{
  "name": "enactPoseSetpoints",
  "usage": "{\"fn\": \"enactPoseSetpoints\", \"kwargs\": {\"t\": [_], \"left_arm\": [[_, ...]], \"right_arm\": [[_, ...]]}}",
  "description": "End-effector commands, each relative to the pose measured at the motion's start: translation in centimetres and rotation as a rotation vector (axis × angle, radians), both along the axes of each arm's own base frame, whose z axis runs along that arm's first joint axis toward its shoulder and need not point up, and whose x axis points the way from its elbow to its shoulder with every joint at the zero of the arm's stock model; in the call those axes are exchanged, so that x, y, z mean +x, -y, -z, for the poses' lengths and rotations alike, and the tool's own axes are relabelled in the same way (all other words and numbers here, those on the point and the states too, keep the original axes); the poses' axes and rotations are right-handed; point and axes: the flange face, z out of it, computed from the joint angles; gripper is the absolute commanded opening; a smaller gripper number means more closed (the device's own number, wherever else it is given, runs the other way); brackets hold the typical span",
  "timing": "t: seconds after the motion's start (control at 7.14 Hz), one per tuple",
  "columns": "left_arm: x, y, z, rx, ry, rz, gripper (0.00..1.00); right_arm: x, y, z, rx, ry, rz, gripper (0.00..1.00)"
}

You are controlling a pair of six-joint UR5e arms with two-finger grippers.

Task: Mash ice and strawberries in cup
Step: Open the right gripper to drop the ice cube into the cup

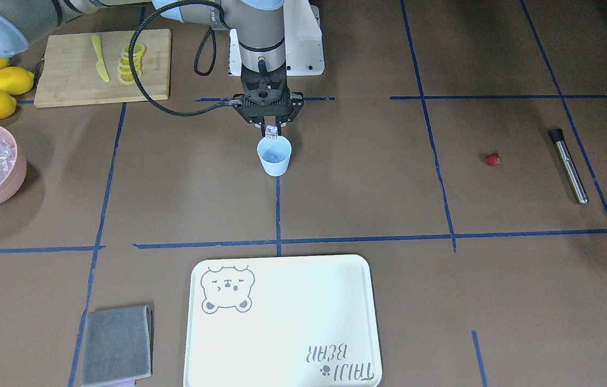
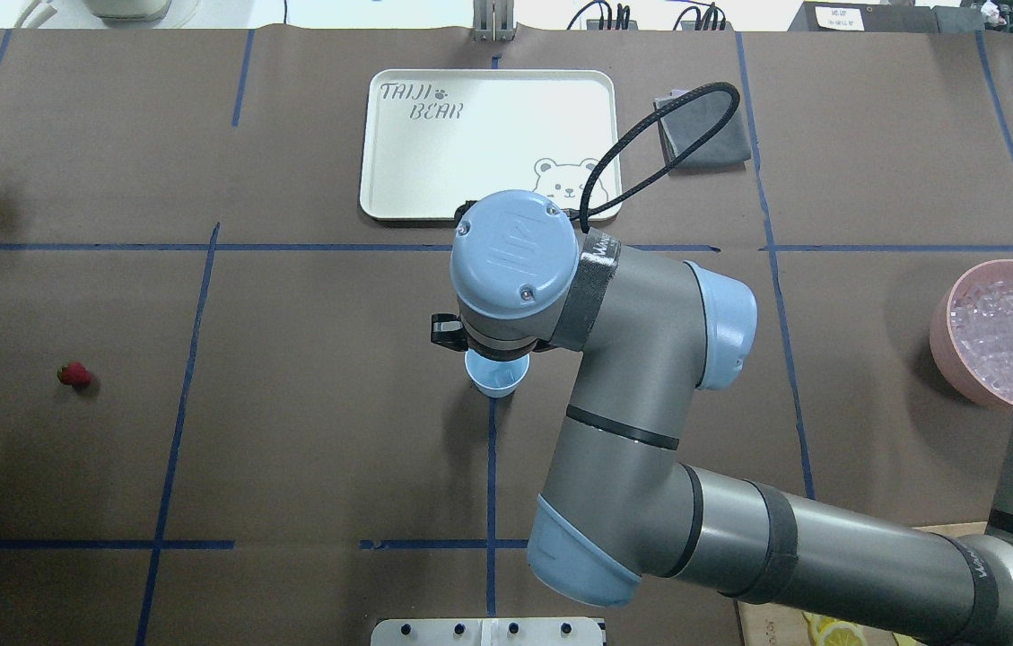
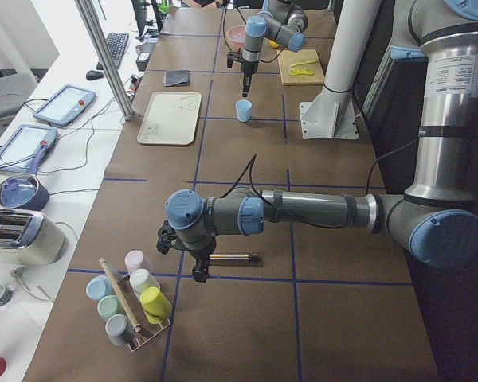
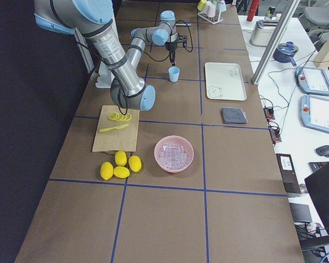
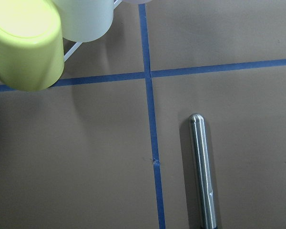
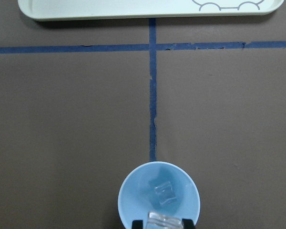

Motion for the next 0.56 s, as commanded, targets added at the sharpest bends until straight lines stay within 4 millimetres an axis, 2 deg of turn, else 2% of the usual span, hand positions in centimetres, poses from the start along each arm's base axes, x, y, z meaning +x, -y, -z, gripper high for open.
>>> {"fn": "enactPoseSetpoints", "kwargs": {"t": [0.0,0.42], "left_arm": [[0.03,0.0,-0.06,-0.001,0.001,-0.001,1.0],[0.04,-0.04,-0.35,-0.006,-0.001,-0.002,1.0]], "right_arm": [[-0.66,-0.39,-0.53,0.002,-0.015,0.003,0.99],[-0.79,-0.22,-0.75,0.007,-0.022,0.009,0.99]]}}
